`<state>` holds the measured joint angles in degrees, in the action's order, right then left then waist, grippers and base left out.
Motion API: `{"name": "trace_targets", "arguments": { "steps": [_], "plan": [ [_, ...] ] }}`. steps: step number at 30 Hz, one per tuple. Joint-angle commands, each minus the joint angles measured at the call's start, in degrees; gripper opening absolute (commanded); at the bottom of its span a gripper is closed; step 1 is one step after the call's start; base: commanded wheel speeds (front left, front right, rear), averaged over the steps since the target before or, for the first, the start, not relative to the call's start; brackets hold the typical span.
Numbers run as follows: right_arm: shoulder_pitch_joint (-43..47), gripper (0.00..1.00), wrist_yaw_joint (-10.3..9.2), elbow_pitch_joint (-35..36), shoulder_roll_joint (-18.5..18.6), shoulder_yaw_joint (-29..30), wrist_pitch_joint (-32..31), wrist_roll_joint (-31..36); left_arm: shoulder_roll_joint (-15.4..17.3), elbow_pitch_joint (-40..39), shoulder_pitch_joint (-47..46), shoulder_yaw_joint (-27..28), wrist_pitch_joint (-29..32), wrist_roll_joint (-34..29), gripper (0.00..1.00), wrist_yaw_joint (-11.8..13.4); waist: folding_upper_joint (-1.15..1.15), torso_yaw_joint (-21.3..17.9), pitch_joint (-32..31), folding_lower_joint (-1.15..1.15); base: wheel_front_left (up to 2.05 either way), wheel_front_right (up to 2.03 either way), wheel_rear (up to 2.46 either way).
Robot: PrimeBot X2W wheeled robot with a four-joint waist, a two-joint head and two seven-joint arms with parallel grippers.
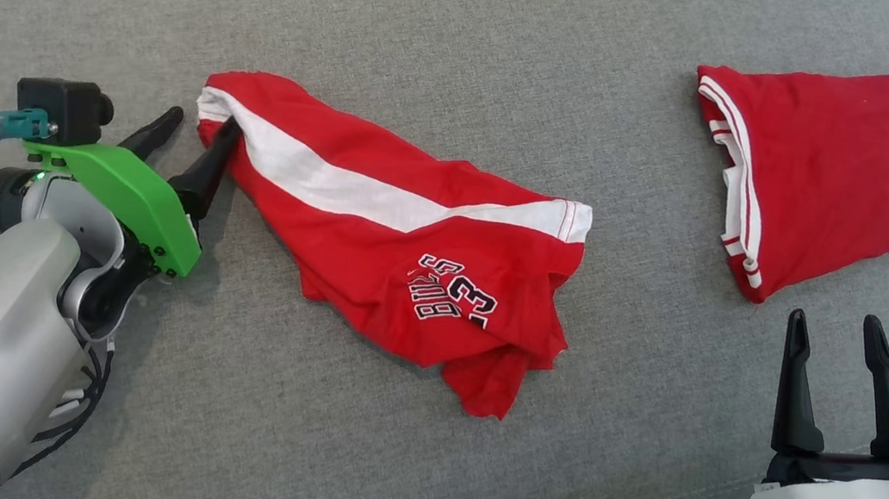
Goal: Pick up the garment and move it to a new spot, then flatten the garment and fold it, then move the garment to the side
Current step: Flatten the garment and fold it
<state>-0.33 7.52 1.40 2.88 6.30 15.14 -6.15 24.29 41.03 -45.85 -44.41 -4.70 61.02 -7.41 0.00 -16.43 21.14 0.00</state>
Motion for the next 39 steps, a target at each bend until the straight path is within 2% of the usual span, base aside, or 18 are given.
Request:
{"name": "trace_targets", "arguments": {
  "steps": [1,5,6,7,8,11,17,23,25,28,30,32,33,36,39],
  "plan": [
    [-0.74,1.00,-0.06,0.03,0.04,-0.14,-0.01,-0.18,0.47,0.09,-1.05,-0.93,0.45,0.33,1.00,-0.11,0.00,-0.47,0.70,0.00,0.00,0.00,0.00],
    [-1.01,1.00,-0.06,0.00,0.04,0.28,-0.01,0.24,0.15,1.88,-2.38,-3.67,1.15,0.30,1.00,-0.11,0.00,-1.07,1.22,0.00,0.00,0.00,0.00],
    [-1.06,1.00,-0.06,-0.01,0.04,0.35,-0.01,0.30,0.01,2.61,-2.60,-4.23,0.97,0.09,0.68,-0.11,0.00,-1.18,1.26,0.00,0.00,0.00,0.00],
    [-1.11,1.00,-0.06,-0.04,0.04,0.42,-0.01,0.28,-0.09,3.44,-3.03,-4.61,0.21,-0.24,0.29,-0.11,0.00,-1.29,1.28,0.00,0.00,0.00,0.00],
    [-1.14,1.00,-0.06,-0.07,0.04,0.50,-0.01,0.26,-0.26,4.18,-3.45,-4.83,-0.65,-0.28,0.00,-0.11,0.00,-1.39,1.25,0.00,0.00,0.00,0.00],
    [-0.95,1.00,-0.06,-0.21,0.05,0.86,-0.01,-0.02,-0.68,5.37,-4.27,-6.14,-1.87,-0.40,0.00,-0.12,0.00,-1.38,0.87,0.00,0.00,0.00,0.00],
    [0.69,1.00,-0.06,-0.27,0.05,1.82,-0.01,-1.01,0.60,4.67,-3.23,-7.32,-5.77,0.72,0.00,-0.12,0.00,0.09,-0.90,0.00,0.00,0.00,0.00],
    [3.25,1.00,-0.06,-0.27,0.03,2.75,-0.01,-1.36,3.67,-1.43,2.40,-8.64,-6.78,1.36,0.00,-0.03,0.00,3.41,-3.58,0.00,0.00,0.00,0.00],
    [4.54,1.00,-0.06,-0.32,0.07,3.11,-0.01,-1.00,5.27,-5.57,5.82,-9.19,-6.19,1.58,0.00,1.55,0.00,5.25,-4.98,0.00,0.00,0.00,0.00],
    [5.92,1.00,-0.06,-0.07,0.05,3.10,-0.01,-0.42,8.21,-14.89,12.36,-9.58,-5.94,2.40,0.00,6.09,0.00,7.87,-6.78,0.00,0.00,0.00,0.00],
    [6.57,1.00,-0.06,0.17,0.08,3.01,-0.01,0.19,10.30,-22.58,17.39,-9.23,-6.88,2.67,0.00,10.75,0.00,9.51,-7.71,0.00,0.00,0.00,0.00],
    [6.85,1.00,-0.06,0.41,0.08,3.00,-0.01,0.66,11.91,-30.08,22.55,-8.49,-7.95,3.19,0.00,16.08,0.00,10.94,-8.09,0.00,0.00,0.00,0.00],
    [7.06,1.00,-0.06,0.50,0.05,2.88,-0.01,1.20,12.20,-36.47,27.43,-7.16,-9.20,3.59,0.00,21.50,0.00,12.41,-8.44,0.00,0.00,0.00,0.00],
    [7.68,1.00,-0.06,0.52,0.08,3.01,-0.01,1.81,10.84,-43.75,34.00,-5.40,-10.09,3.65,0.00,26.94,0.00,14.39,-9.17,0.00,0.00,0.00,0.00],
    [8.24,1.00,-0.06,0.55,0.08,3.23,-0.01,2.29,8.48,-47.47,38.83,-4.71,-10.41,3.57,0.00,29.22,0.00,15.89,-9.76,0.00,0.00,0.00,0.00]
  ]
}}
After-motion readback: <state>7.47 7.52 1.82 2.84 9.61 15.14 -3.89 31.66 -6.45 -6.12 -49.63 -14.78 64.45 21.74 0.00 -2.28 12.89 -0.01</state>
